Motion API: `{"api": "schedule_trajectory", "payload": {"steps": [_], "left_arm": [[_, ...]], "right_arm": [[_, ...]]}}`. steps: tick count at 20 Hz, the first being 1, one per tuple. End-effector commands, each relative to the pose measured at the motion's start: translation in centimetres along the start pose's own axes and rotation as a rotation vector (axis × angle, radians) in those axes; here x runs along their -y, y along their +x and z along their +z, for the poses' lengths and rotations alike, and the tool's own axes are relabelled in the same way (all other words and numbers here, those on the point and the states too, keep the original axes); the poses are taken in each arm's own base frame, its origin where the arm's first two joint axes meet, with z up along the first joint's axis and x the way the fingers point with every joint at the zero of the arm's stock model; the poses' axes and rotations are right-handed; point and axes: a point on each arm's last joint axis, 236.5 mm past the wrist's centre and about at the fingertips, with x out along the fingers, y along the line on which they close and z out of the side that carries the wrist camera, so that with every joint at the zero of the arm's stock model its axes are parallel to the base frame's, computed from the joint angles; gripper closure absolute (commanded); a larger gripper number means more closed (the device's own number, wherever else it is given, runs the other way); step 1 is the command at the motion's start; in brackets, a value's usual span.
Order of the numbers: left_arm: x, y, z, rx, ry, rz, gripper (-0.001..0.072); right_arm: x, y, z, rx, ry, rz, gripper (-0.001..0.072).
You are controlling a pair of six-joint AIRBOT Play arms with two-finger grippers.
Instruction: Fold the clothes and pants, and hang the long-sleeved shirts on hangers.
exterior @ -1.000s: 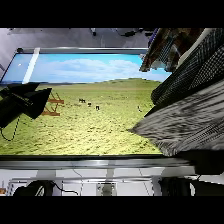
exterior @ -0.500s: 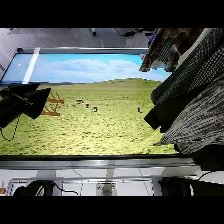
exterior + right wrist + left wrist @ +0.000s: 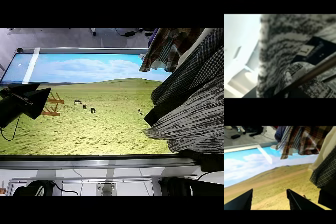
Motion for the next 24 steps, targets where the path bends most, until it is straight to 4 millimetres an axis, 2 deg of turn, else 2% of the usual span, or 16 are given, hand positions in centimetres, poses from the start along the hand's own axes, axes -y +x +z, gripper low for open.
{"api": "schedule_trajectory", "payload": {"steps": [1, 7, 15, 19, 20, 22, 23, 24], "left_arm": [[0.0, 0.0, 0.0, -0.001, 0.000, 0.001, 0.0218], [0.0, 0.0, 0.0, -0.001, -0.001, 0.000, 0.0219], [0.0, 0.0, 0.0, -0.002, -0.001, -0.001, 0.0219], [0.1, 0.0, -0.2, -0.006, -0.001, -0.006, 0.0218], [0.2, 0.0, -0.2, -0.008, -0.001, -0.008, 0.0218], [0.2, 0.0, -0.2, -0.008, -0.001, -0.008, 0.0219], [0.2, 0.0, -0.2, -0.008, -0.001, -0.008, 0.0219], [0.2, 0.0, -0.2, -0.008, -0.001, -0.008, 0.0218]], "right_arm": [[1.0, -0.1, 0.6, -0.018, 0.060, -0.010, 0.0655], [4.6, -0.6, -1.8, -0.123, 0.016, -0.160, 0.0654], [8.6, -2.0, -3.9, -0.227, -0.051, -0.332, 0.0652], [11.7, -3.5, -4.5, -0.293, -0.194, -0.456, 0.0650], [12.6, -4.0, -4.6, -0.310, -0.222, -0.498, 0.0578], [14.0, -5.1, -4.8, -0.346, -0.277, -0.568, 0.0228], [14.0, -5.2, -4.6, -0.341, -0.316, -0.576, 0.0125], [14.0, -5.5, -4.1, -0.309, -0.338, -0.609, 0.0132]]}}
